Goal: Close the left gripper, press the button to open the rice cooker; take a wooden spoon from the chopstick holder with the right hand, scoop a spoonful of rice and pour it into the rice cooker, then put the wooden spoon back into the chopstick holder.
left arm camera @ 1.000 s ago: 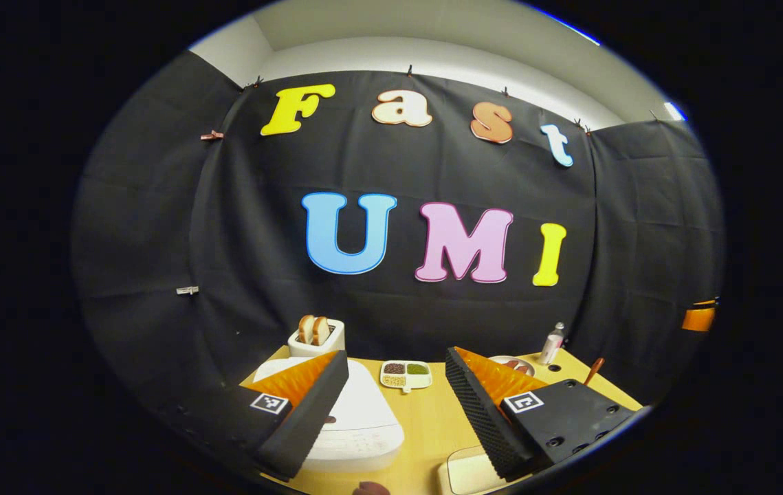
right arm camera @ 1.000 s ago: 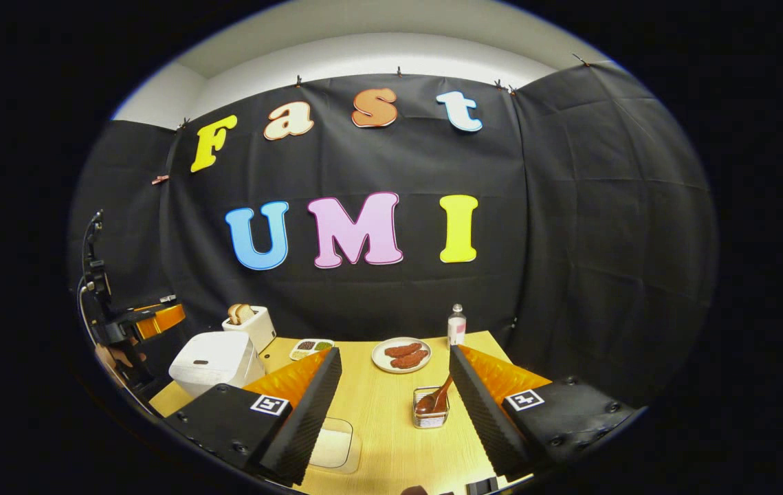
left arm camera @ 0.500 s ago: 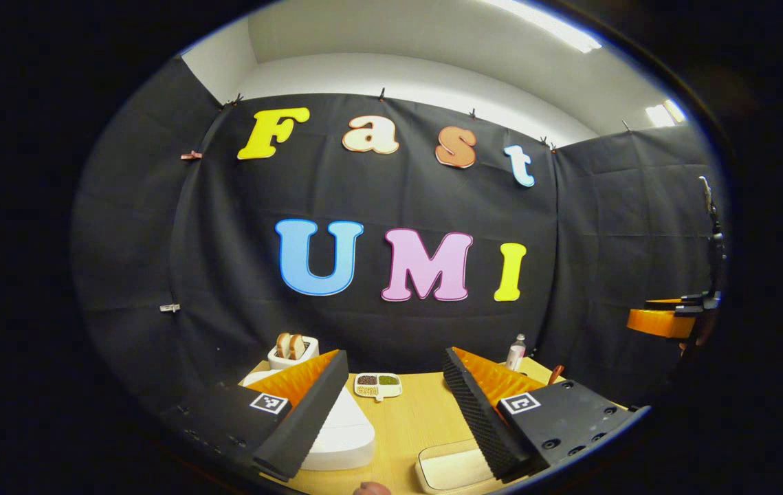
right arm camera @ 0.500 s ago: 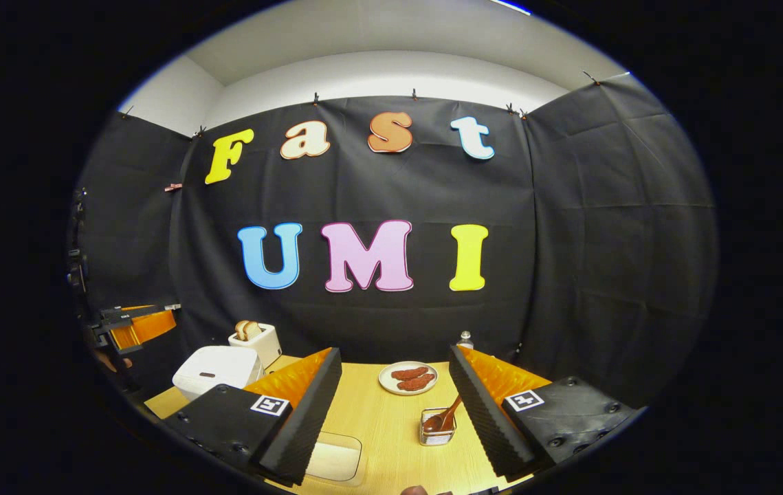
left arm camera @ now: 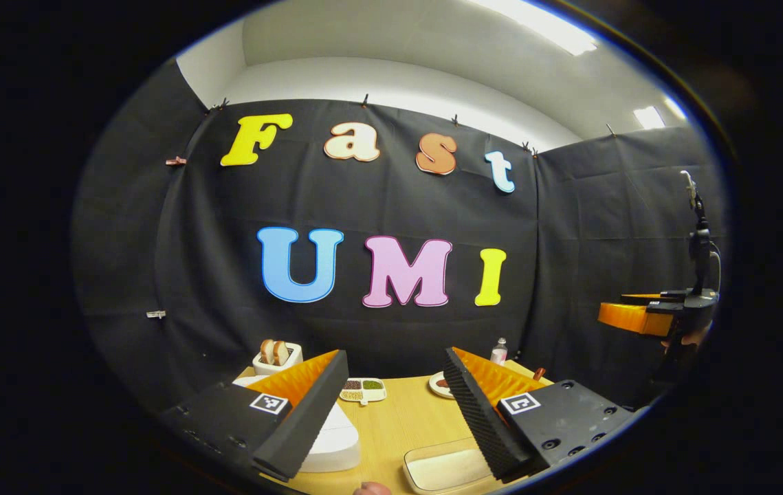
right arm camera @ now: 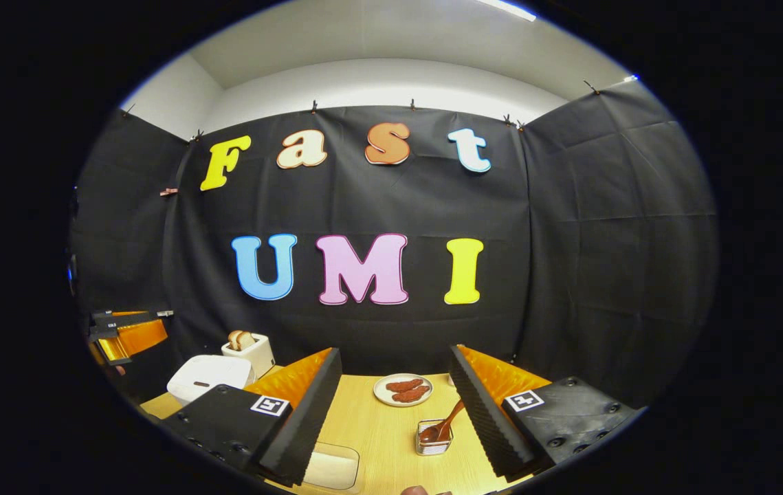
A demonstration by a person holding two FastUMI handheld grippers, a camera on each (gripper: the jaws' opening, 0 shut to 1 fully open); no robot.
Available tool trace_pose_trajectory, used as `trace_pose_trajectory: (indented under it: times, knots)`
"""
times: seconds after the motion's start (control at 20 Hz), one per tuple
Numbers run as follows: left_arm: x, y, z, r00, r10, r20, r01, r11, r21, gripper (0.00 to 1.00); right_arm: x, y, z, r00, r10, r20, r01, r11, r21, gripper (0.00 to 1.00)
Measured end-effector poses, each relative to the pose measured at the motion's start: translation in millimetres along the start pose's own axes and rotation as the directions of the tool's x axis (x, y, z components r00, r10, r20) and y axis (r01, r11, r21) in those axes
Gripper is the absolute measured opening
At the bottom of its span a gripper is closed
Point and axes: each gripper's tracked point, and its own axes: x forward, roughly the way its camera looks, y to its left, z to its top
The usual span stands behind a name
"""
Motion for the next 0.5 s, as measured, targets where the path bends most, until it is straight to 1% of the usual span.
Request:
trace_pose_trajectory:
  times: [0.1,0.35,0.5]
  knots:
    - [-0.5,-0.9,2.6,1.0,-0.001,0.004,0.001,1.0,-0.001,0.96,-1.7,-3.1,-0.8,1.0,-0.003,-0.002,0.003,1.0,0.004,0.98]
    - [-6.9,-2.0,2.5,1.0,-0.004,0.007,0.004,0.999,0.039,0.96,-2.9,-14.6,-7.2,1.0,-0.024,-0.018,0.024,1.0,0.0,0.98]
    - [-4.6,1.3,1.8,1.0,0.0,0.004,0.0,1.0,0.029,0.96,-1.7,-16.4,-13.4,0.999,-0.026,-0.034,0.026,1.0,-0.008,0.98]
